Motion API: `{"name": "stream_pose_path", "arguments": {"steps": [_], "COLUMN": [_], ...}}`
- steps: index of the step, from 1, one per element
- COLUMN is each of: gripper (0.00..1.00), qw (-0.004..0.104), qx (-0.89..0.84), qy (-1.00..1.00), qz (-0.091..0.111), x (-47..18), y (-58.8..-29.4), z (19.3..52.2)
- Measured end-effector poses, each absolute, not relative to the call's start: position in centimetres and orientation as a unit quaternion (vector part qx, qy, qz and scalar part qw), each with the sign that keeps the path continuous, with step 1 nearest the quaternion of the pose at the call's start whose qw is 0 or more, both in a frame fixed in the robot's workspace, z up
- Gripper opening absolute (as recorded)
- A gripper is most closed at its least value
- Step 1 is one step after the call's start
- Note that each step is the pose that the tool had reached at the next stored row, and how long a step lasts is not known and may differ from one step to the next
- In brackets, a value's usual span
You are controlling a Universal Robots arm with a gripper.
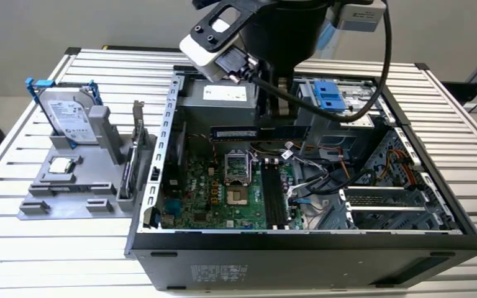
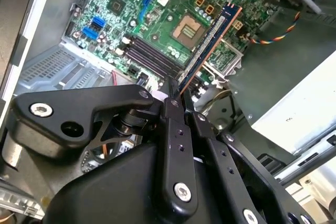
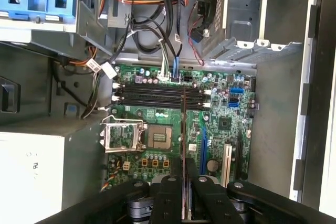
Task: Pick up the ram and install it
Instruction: 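Pick up the ram and move it above insertion slot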
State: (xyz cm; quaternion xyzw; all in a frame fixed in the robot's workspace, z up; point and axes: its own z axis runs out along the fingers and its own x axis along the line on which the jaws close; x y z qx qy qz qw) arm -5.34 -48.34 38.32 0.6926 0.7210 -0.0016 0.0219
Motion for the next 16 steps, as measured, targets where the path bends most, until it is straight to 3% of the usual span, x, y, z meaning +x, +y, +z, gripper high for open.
{"name": "stream_pose_path", "arguments": {"steps": [16], "gripper": [0.00], "qw": [0.022], "qx": [0.693], "qy": [0.721], "qz": [-0.002], "x": [-3.5], "y": [-48.3], "z": [38.3]}}
